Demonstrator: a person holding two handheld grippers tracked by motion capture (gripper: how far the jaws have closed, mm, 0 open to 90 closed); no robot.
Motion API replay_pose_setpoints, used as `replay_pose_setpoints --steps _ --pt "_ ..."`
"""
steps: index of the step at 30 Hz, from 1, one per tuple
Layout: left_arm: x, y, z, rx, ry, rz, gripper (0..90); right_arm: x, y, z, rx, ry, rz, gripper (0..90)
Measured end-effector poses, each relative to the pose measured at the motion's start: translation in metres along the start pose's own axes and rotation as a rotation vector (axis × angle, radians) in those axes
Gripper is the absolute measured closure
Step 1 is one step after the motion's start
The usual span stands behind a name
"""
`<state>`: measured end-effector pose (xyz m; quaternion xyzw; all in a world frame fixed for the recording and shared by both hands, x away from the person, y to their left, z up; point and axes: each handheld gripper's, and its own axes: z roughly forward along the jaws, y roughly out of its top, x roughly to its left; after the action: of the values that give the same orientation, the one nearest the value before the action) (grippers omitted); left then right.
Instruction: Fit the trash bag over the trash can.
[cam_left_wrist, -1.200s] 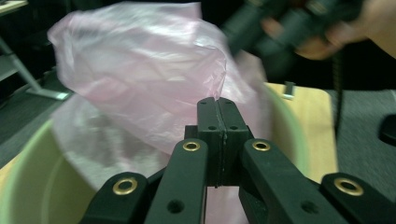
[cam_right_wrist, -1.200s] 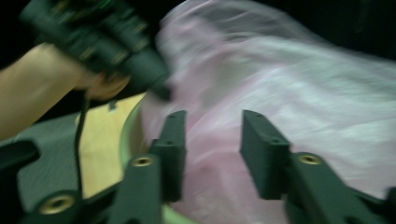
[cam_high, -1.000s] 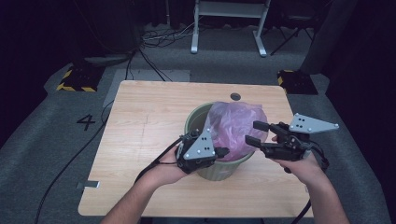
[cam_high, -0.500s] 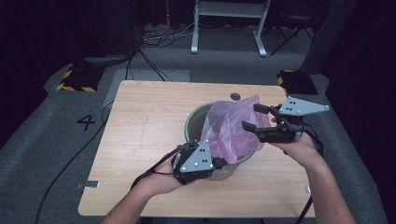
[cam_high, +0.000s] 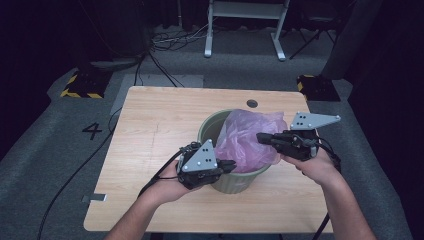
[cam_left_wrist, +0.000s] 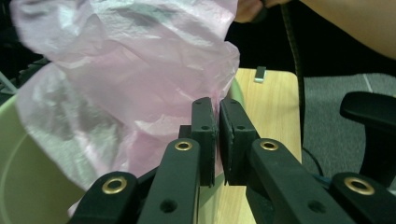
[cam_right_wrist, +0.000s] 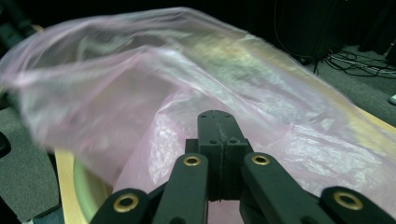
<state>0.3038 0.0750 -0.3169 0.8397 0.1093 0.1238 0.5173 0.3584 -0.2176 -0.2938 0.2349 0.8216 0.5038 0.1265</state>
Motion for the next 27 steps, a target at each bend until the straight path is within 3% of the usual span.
replay_pose_setpoints --steps 2,4,7,8,11,16,19,24,27 --pt "0.006 -0.001 -0.005 -0.014 -0.012 -0.027 82.6 0.001 -0.002 -0.002 -0.003 0.005 -0.002 90.0" --pt "0.013 -0.002 -0.011 -0.032 -0.019 -0.080 72.2 0.003 -0.006 -0.004 -0.010 0.013 0.000 90.0" --pt "0.022 -0.001 -0.020 -0.054 0.000 -0.122 65.4 0.007 -0.010 -0.006 -0.008 0.030 -0.009 90.0" --pt "0.025 -0.001 -0.023 -0.059 0.013 -0.127 62.9 0.008 -0.012 -0.007 -0.011 0.041 -0.009 90.0" --pt "0.033 0.003 -0.037 -0.083 0.103 -0.121 60.7 0.014 -0.016 -0.009 -0.024 0.057 -0.013 90.0" --pt "0.042 0.011 -0.061 -0.174 0.145 -0.158 58.5 0.027 -0.019 -0.010 -0.026 0.077 -0.047 90.0" --pt "0.046 0.017 -0.066 -0.195 0.131 -0.183 56.6 0.032 -0.020 -0.008 -0.016 0.082 -0.061 90.0" --pt "0.050 0.029 -0.054 -0.175 0.068 -0.209 55.0 0.034 -0.024 -0.003 -0.006 0.088 -0.058 90.0" --pt "0.052 0.040 -0.041 -0.123 0.048 -0.232 53.8 0.033 -0.026 0.000 -0.001 0.089 -0.051 90.0"
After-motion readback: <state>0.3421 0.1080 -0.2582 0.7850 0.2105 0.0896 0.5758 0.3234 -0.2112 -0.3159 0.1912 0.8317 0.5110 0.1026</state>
